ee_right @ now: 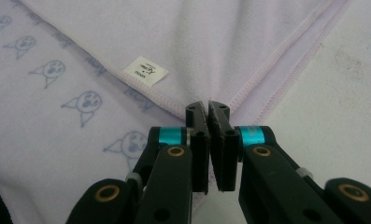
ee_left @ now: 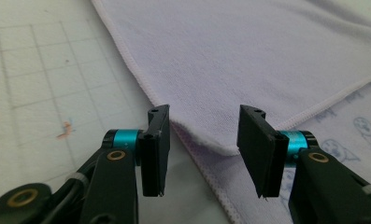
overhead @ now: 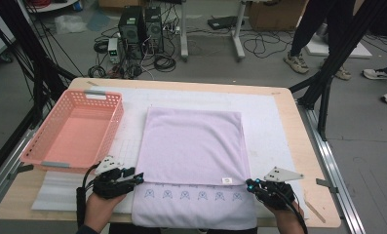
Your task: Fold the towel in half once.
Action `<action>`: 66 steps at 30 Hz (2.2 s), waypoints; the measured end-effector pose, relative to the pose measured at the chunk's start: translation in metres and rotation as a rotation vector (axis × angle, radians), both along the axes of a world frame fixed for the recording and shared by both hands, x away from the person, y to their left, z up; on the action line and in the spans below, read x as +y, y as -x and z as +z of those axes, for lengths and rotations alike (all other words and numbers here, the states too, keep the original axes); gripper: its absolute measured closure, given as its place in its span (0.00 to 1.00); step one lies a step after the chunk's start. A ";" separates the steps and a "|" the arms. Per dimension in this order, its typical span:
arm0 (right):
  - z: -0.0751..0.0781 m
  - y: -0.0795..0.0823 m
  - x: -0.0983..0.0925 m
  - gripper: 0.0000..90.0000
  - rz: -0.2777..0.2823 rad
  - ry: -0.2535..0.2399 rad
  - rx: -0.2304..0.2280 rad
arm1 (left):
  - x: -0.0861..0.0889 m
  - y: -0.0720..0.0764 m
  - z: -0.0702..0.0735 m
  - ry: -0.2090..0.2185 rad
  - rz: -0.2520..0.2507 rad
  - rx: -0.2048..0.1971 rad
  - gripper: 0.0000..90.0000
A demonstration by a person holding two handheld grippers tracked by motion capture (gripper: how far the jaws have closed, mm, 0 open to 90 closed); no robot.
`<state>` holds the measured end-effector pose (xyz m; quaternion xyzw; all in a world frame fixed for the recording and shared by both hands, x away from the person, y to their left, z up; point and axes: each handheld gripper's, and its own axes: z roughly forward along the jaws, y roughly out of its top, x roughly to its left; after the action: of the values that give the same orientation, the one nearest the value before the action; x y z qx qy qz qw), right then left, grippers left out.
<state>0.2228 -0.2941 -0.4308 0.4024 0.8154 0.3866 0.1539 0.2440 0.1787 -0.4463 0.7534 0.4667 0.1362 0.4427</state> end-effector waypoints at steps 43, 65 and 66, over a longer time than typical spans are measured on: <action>0.022 0.062 -0.013 0.71 0.040 -0.037 0.009 | 0.020 0.059 0.014 0.096 -0.155 -0.002 0.54; -0.016 -0.064 0.013 0.96 -0.161 -0.017 0.028 | 0.013 -0.030 0.024 0.162 -0.048 -0.077 0.48; -0.015 -0.065 0.013 0.98 -0.150 -0.004 0.025 | 0.013 -0.033 0.023 0.162 -0.046 -0.071 0.48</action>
<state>0.2874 -0.2812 -0.4459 0.4675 0.7840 0.3707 0.1713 0.2772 0.1915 -0.4235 0.7202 0.4429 0.1144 0.5216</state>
